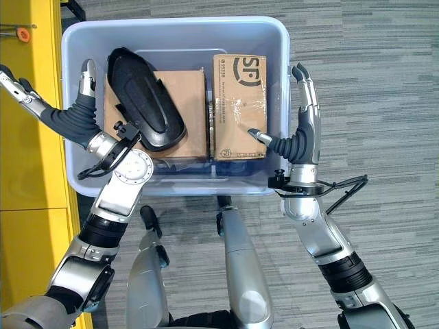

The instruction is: Move parts from the plastic box to the shelf.

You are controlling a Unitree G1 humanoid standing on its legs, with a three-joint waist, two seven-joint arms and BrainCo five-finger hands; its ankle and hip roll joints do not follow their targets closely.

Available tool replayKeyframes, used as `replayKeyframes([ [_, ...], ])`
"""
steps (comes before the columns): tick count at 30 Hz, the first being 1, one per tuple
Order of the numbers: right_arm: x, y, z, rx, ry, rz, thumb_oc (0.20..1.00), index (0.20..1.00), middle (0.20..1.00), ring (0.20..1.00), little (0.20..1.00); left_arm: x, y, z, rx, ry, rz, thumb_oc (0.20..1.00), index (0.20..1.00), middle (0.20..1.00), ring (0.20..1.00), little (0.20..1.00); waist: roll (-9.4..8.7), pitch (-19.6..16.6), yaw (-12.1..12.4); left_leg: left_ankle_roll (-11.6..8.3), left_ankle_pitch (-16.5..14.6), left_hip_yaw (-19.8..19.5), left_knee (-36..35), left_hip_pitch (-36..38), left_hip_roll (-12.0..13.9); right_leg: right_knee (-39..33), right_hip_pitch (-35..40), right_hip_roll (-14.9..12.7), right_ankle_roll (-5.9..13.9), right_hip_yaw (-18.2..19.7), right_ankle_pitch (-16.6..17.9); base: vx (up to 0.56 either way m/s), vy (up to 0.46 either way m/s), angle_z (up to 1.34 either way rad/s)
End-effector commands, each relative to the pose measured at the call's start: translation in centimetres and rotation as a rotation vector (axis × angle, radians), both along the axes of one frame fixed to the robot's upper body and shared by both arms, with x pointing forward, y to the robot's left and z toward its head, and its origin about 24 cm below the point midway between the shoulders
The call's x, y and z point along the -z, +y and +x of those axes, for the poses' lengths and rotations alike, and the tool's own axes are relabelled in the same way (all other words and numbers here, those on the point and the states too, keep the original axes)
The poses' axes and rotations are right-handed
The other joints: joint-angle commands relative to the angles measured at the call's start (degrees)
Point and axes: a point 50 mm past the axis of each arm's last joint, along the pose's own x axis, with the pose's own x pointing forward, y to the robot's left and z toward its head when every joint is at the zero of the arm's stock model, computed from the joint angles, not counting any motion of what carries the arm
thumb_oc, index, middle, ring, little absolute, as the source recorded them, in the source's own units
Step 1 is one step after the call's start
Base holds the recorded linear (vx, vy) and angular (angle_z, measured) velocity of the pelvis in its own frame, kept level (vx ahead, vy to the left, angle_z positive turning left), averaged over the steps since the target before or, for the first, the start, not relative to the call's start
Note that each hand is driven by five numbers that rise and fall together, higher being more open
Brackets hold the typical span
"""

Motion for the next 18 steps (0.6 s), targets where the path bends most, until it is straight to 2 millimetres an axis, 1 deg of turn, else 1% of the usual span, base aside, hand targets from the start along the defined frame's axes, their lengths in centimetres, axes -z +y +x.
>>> replayKeyframes([
  [1,-1.2,1.1,-0.3,-0.031,-0.088,0.074,1.000,1.000,1.000,1.000,1.000,0.2,0.9,0.7,0.033,0.079,0.088,1.000,1.000,1.000,1.000,1.000,-5.94,-2.32,-1.14,-2.41,-4.35,-0.12,4.76,-2.66,-1.11,-8.11,5.36,0.49,2.85,-0.53,1.50,0.00,-0.031,0.05],
  [3,-1.2,1.1,-0.2,-0.034,-0.086,0.075,1.000,1.000,1.000,1.000,1.000,0.8,0.7,1.4,0.062,0.137,0.108,1.000,1.000,1.000,1.000,1.000,-6.37,-2.32,-1.16,-2.33,-4.17,-0.07,4.88,-3.24,-1.05,-7.78,4.86,0.64,2.85,-0.63,1.50,0.00,-0.019,0.02],
  [4,-1.1,1.1,-0.2,-0.035,-0.085,0.075,1.000,1.000,1.000,1.000,1.000,0.8,0.6,1.5,0.065,0.142,0.116,1.000,1.000,1.000,1.000,1.000,-6.47,-2.32,-1.21,-2.37,-4.54,-0.08,5.01,-3.08,-1.10,-7.59,5.03,0.58,2.90,-0.65,1.09,0.01,-0.032,-0.01],
  [7,-1.3,0.9,-0.1,-0.040,-0.087,0.077,1.000,1.000,1.000,1.000,1.000,1.0,0.2,2.1,0.103,0.189,0.156,1.000,1.000,1.000,1.000,1.000,-7.02,-2.32,-1.31,-2.31,-4.36,-0.05,5.20,-3.99,-1.09,-7.22,4.22,0.78,2.85,-0.79,1.26,0.00,-0.020,0.01],
  [10,-1.6,0.8,0.0,-0.045,-0.091,0.075,1.000,1.000,1.000,1.000,1.000,1.4,-0.3,2.8,0.123,0.242,0.188,1.000,1.000,1.000,1.000,1.000,-7.58,-2.32,-1.53,-2.36,-3.76,-0.06,5.44,-5.16,-1.01,-6.96,3.05,1.22,2.70,-0.85,1.79,-0.01,-0.016,0.04],
  [13,-1.6,0.6,0.0,-0.045,-0.087,0.078,1.000,1.000,1.000,1.000,1.000,2.0,-0.4,3.3,0.120,0.281,0.201,1.000,1.000,1.000,1.000,1.000,-8.26,-2.32,-1.80,-2.42,-3.99,-0.28,6.09,-5.79,-1.02,-6.58,2.59,1.47,2.56,-0.91,1.52,0.00,0.000,0.00],
  [14,-1.5,0.6,0.0,-0.045,-0.085,0.078,1.000,1.000,1.000,1.000,1.000,2.2,-0.5,3.5,0.133,0.301,0.192,1.000,1.000,1.000,1.000,1.000,-8.38,-2.32,-1.82,-2.44,-3.85,-0.40,6.25,-6.08,-1.01,-6.44,2.34,1.57,2.50,-0.94,1.55,-0.01,-0.033,-0.02],
  [15,-1.4,0.4,0.0,-0.045,-0.080,0.081,1.000,1.000,1.000,1.000,1.000,3.1,-0.5,3.8,0.165,0.357,0.123,1.000,1.000,1.000,1.000,1.000,-8.73,-2.32,-1.73,-2.34,-3.85,-0.65,6.59,-6.86,-1.07,-6.18,1.78,1.70,2.43,-1.08,1.63,-0.01,-0.066,0.01],
  [16,-1.2,0.5,0.1,-0.040,-0.077,0.080,1.000,1.000,1.000,1.000,1.000,3.8,-0.3,3.7,0.099,0.347,0.078,1.000,1.000,1.000,1.000,1.000,-9.01,-2.32,-1.57,-2.31,-3.83,-0.84,6.90,-7.45,-1.16,-5.89,1.43,1.75,2.42,-1.25,1.55,-0.01,-0.084,0.03],
  [18,-1.0,0.4,0.1,-0.039,-0.071,0.087,1.000,1.000,1.000,1.000,1.000,4.2,-0.1,3.5,0.050,0.346,0.058,1.000,1.000,1.000,1.000,1.000,-9.25,-2.32,-1.34,-2.25,-4.03,-0.96,6.97,-7.86,-1.24,-5.72,1.18,1.70,2.39,-1.36,1.49,0.00,-0.059,0.04],
])
